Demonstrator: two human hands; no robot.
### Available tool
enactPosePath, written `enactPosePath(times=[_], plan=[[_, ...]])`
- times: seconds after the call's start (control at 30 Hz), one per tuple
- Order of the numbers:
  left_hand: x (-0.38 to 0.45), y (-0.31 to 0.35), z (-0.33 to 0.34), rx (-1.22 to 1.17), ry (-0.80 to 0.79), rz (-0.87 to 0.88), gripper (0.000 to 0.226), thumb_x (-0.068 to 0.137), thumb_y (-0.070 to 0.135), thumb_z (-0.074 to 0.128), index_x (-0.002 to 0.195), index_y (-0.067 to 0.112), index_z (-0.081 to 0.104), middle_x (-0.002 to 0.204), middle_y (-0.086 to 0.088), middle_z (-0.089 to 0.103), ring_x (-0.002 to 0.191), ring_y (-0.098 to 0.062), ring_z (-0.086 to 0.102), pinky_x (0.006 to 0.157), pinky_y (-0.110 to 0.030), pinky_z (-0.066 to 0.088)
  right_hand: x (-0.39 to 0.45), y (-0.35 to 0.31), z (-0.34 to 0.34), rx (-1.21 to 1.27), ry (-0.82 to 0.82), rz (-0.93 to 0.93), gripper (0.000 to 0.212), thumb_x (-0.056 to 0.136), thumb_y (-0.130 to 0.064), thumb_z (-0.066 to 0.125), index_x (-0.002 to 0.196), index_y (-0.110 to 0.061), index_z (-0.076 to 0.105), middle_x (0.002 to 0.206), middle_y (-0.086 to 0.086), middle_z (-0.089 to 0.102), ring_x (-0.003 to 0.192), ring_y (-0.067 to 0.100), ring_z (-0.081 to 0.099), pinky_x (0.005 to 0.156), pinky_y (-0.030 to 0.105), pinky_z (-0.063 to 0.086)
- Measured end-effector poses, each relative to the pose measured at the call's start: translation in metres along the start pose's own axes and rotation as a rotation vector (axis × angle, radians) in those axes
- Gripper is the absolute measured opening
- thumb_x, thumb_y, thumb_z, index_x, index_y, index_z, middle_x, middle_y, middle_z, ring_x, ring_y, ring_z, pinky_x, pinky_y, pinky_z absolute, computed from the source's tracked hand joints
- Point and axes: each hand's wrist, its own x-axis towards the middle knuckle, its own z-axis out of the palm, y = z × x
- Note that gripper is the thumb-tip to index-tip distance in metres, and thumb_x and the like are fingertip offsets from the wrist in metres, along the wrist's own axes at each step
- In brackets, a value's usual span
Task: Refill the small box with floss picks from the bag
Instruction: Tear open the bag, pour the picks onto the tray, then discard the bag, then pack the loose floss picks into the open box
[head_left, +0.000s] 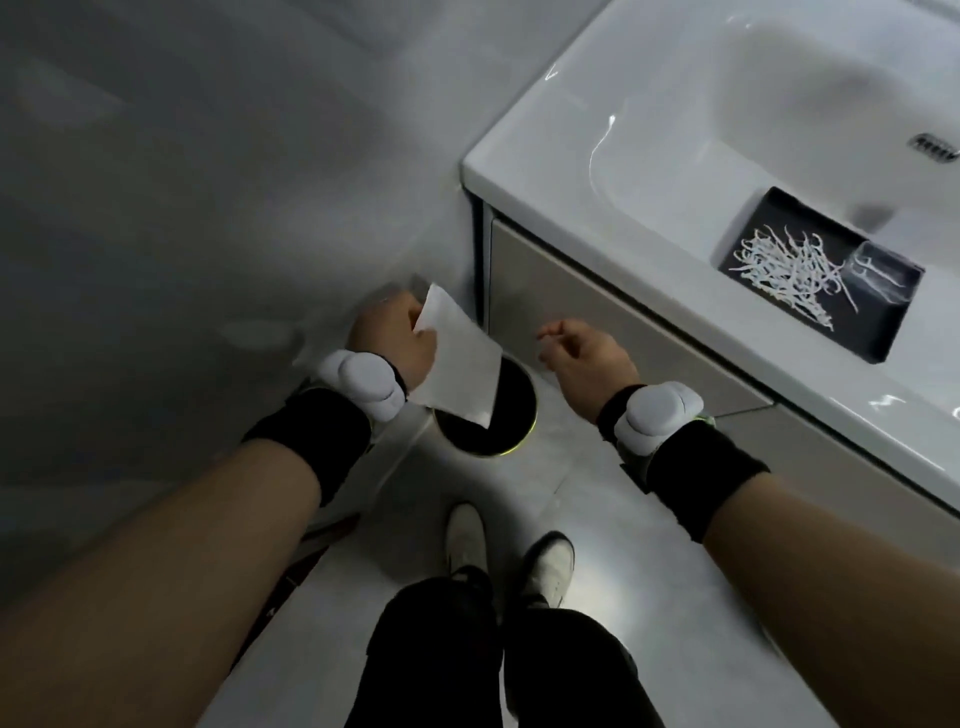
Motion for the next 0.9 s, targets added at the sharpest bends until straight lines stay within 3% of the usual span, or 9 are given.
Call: enactPosePath(times=[0.07,0.17,0.27,0.43,0.5,0.6,0.7,0.8,0.9], plan=[[0.011,-0.012,0.028,0.007,-0.021,0.008,0.009,0.083,0.014,0.058,0.078,0.005,0.059,0.079,-0.008,0.061,0.075,-0.026,0.056,0.067,-0.03,0.042,0.016,0.021,0.01,-0.002,-0.019,0.008,0.017,0.094,-0.029,0.048,0.094,-0.041,0.06,0.095,-0.009,0.07,0.088,0.013,0.063,0.079,0.025,0.046],[0.029,-0.031,0.072,0.039,0.005,0.037,0.012,0.08,0.018,0.058,0.087,0.01,0.064,0.082,-0.006,0.064,0.08,-0.029,0.063,0.072,-0.034,0.051,0.039,0.057,0.026,0.038,-0.034,-0.003,0.022,0.094,-0.025,0.048,0.087,-0.042,0.059,0.088,-0.01,0.067,0.082,0.011,0.062,0.075,0.024,0.046],[0.045,-0.044,0.11,0.038,-0.07,-0.052,0.018,0.088,0.017,0.058,0.102,0.007,0.062,0.09,-0.005,0.056,0.088,-0.02,0.054,0.079,-0.031,0.043,0.059,0.086,0.039,0.027,-0.056,-0.006,0.029,0.094,-0.024,0.046,0.079,-0.046,0.056,0.091,-0.008,0.068,0.084,0.012,0.064,0.07,0.022,0.048],[0.056,-0.056,0.153,0.037,-0.07,-0.213,0.022,0.088,0.016,0.058,0.106,0.004,0.061,0.107,-0.02,0.064,0.092,-0.03,0.059,0.083,-0.036,0.047,0.076,0.114,0.048,0.025,-0.065,-0.005,0.028,0.093,-0.024,0.046,0.081,-0.047,0.057,0.091,-0.007,0.069,0.086,0.015,0.065,0.077,0.029,0.053],[0.057,-0.056,0.155,-0.001,-0.067,-0.225,0.021,0.088,0.012,0.057,0.105,0.002,0.062,0.108,-0.021,0.066,0.098,-0.034,0.062,0.082,-0.035,0.047,0.076,0.118,0.048,0.012,-0.078,-0.001,0.027,0.093,-0.026,0.048,0.081,-0.048,0.057,0.091,-0.006,0.069,0.087,0.017,0.066,0.083,0.034,0.055],[0.053,-0.044,0.141,-0.022,-0.097,-0.201,0.019,0.089,0.011,0.055,0.101,0.001,0.065,0.105,-0.02,0.067,0.084,-0.028,0.057,0.073,-0.032,0.042,0.066,0.11,0.039,-0.021,-0.096,-0.013,0.024,0.092,-0.028,0.047,0.087,-0.046,0.061,0.092,-0.006,0.07,0.086,0.017,0.066,0.083,0.034,0.055],[0.041,-0.021,0.113,-0.005,-0.163,-0.128,0.021,0.09,0.014,0.052,0.097,0.001,0.067,0.101,-0.019,0.068,0.08,-0.022,0.052,0.071,-0.029,0.037,0.042,0.087,0.024,-0.025,-0.122,-0.029,0.022,0.093,-0.03,0.046,0.099,-0.041,0.064,0.093,-0.006,0.07,0.084,0.016,0.067,0.079,0.031,0.055],[0.02,0.014,0.077,0.064,-0.178,-0.001,0.02,0.089,0.014,0.053,0.088,0.0,0.067,0.093,-0.019,0.067,0.087,-0.028,0.06,0.073,-0.03,0.039,0.016,0.056,0.003,0.007,-0.122,-0.04,0.019,0.092,-0.031,0.049,0.098,-0.041,0.064,0.09,-0.006,0.071,0.084,0.015,0.067,0.08,0.033,0.056],[-0.008,0.054,0.032,0.026,-0.252,0.119,0.016,0.087,0.019,0.058,0.073,0.015,0.063,0.076,-0.004,0.063,0.086,-0.027,0.065,0.076,-0.03,0.046,-0.021,0.02,-0.031,0.061,-0.091,-0.056,0.015,0.093,-0.028,0.051,0.092,-0.036,0.064,0.08,-0.008,0.07,0.073,0.012,0.066,0.076,0.032,0.056]])
